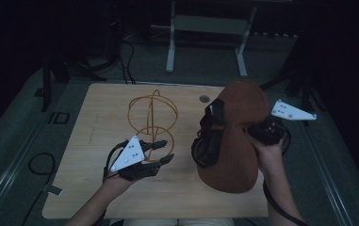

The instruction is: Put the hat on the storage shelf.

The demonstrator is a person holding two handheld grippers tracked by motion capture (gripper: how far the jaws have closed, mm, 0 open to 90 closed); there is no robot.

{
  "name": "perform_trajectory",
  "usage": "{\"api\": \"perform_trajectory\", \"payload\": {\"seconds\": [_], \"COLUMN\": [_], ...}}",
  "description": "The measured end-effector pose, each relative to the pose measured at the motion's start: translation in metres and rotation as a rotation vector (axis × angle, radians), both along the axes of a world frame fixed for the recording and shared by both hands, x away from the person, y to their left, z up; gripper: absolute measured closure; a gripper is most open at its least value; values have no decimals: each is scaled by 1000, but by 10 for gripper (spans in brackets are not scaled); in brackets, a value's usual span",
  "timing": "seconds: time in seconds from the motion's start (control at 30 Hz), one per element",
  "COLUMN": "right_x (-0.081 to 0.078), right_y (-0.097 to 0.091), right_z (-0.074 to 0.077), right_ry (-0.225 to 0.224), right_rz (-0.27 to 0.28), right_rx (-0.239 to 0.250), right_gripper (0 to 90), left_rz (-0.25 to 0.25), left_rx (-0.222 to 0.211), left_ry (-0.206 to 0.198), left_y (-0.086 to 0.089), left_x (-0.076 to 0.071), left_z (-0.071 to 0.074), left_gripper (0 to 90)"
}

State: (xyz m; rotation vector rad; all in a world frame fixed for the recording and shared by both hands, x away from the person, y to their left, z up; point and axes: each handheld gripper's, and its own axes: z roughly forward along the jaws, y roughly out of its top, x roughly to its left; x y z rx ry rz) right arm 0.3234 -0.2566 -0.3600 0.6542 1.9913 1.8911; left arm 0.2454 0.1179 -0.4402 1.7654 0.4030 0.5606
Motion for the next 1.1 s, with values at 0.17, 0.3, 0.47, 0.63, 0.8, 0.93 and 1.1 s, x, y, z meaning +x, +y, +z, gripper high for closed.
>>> {"api": "perform_trajectory", "payload": {"seconds": [0.17, 0.3, 0.47, 0.63, 0.8, 0.93, 1.1], "right_x": [24, 38, 59, 76, 86, 91, 94], "right_y": [16, 28, 56, 87, 124, 154, 180], "right_z": [10, 14, 28, 43, 50, 47, 42], "right_ry": [2, 8, 10, 17, 53, 88, 104], "right_rz": [-24, -31, -33, -26, 29, 74, 109], "right_rx": [-13, -27, -39, -58, -64, -113, -169], "right_gripper": [863, 863, 862, 861, 858, 854, 846], "left_rz": [75, 139, 263, 342, 402, 429, 434], "left_rx": [-21, -33, -23, -36, -93, -119, -122], "left_ry": [27, 64, 121, 139, 144, 141, 161], "left_y": [31, 49, 77, 95, 112, 117, 121], "left_x": [-9, -14, -24, -33, -35, -34, -32], "left_z": [-22, -41, -74, -96, -100, -104, -110], "left_gripper": [512, 441, 106, 98, 105, 107, 114]}}
